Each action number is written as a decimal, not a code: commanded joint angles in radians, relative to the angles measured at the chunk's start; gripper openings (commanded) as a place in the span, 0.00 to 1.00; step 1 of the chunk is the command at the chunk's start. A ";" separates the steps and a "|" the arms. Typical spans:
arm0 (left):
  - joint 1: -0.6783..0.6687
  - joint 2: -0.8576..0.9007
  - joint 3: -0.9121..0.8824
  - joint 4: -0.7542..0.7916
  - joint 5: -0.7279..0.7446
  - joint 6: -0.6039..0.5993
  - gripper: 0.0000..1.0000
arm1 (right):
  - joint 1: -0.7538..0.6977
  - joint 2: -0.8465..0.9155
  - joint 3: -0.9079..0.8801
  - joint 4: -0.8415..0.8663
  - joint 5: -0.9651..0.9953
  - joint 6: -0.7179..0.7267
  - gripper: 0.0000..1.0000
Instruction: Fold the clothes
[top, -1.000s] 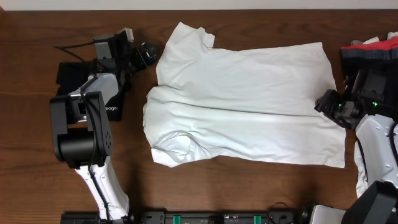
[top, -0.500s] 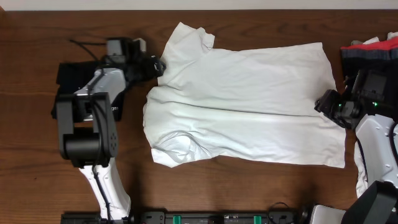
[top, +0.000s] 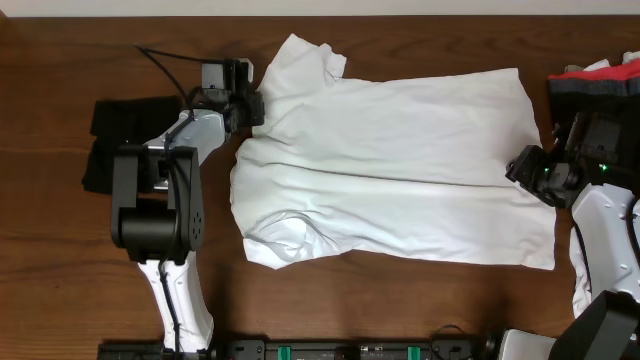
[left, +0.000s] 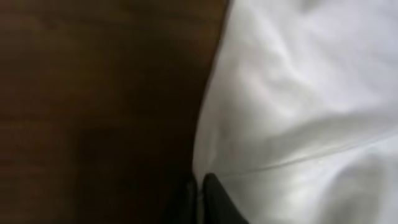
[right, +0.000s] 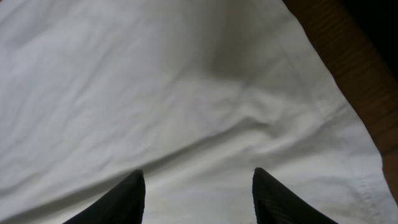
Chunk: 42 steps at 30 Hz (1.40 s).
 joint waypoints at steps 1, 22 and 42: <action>0.024 0.013 0.032 0.039 -0.076 0.014 0.06 | -0.002 0.000 0.000 -0.005 -0.005 0.000 0.54; 0.149 0.002 0.179 -0.025 -0.065 -0.042 0.70 | 0.033 0.002 -0.005 0.003 -0.019 -0.021 0.59; 0.188 -0.561 0.179 -0.658 -0.065 -0.042 0.76 | 0.095 0.303 -0.005 -0.047 0.155 -0.078 0.49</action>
